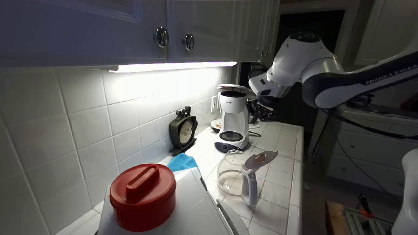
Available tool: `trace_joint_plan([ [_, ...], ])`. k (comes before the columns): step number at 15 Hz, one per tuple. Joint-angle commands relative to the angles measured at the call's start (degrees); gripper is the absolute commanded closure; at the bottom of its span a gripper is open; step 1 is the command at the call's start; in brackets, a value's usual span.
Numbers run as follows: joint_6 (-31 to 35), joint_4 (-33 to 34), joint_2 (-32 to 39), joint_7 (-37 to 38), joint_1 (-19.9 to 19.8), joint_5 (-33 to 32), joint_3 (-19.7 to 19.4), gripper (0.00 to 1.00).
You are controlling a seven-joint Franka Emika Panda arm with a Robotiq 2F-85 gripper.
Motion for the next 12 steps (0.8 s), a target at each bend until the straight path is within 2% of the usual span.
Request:
trace_joint_plan([
  [1,-0.5,-2.2,-3.8,-2.8,-1.7,2.1,0.0,0.96],
  [6,-0.6,-2.7,-6.1,-2.4,-3.0,1.8,-0.2,0.96],
  [12,-0.7,-2.8,-7.9,2.7,-7.4,-1.2,1.0,0.96],
])
